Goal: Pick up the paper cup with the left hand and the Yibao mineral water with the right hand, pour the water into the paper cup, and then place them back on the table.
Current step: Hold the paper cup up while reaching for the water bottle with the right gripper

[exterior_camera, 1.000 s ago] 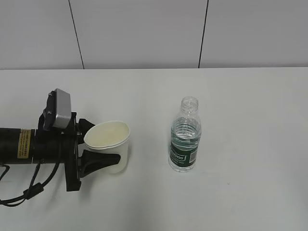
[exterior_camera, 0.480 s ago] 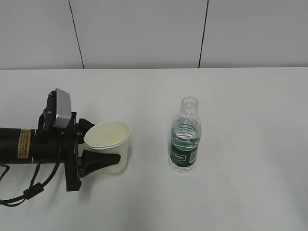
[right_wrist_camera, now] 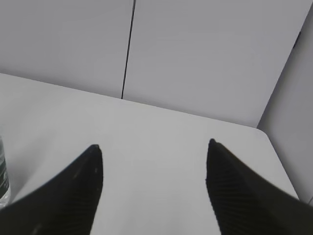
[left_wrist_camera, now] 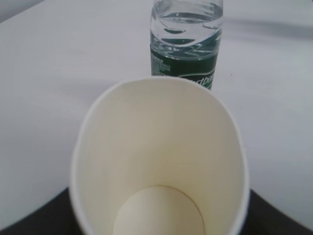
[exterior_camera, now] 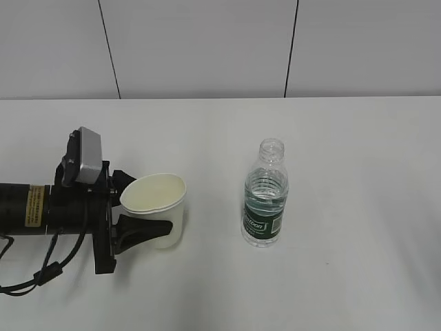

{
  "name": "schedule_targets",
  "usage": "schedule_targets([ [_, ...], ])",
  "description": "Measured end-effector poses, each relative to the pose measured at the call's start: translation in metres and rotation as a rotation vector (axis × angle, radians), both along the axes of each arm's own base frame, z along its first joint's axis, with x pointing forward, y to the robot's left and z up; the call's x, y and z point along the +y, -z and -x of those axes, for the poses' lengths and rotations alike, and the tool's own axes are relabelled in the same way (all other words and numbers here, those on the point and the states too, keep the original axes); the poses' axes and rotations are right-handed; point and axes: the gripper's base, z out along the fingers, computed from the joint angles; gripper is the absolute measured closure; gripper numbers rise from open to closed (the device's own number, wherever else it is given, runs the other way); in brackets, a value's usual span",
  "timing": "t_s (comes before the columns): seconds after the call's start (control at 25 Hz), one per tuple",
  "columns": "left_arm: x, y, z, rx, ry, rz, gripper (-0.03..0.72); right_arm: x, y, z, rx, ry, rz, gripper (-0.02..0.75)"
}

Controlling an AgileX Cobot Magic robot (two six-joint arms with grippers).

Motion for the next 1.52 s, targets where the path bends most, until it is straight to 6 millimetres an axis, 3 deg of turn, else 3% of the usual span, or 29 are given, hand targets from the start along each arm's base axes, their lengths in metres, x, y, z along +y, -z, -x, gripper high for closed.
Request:
schedule_targets([
  [0.36,0.0,0.0,0.0,0.0,0.0,0.0,0.246,0.008,0.013,-0.061,0.032,-0.079,-0.06,0.251],
  [0.72,0.0,0.0,0.0,0.0,0.0,0.0,0.246,0.033,0.059,-0.116,0.108,-0.359,-0.05,0.251],
  [1.4,0.0,-0.001,-0.002,-0.001,-0.014,0.006,0.246,0.061,0.122,-0.169,0.204,-0.711,-0.094,0.249],
  [1.52,0.0,-0.001,-0.002,-0.001,-0.017,0.007,0.246,0.062,0.133,-0.173,0.237,-0.724,-0.106,0.214],
])
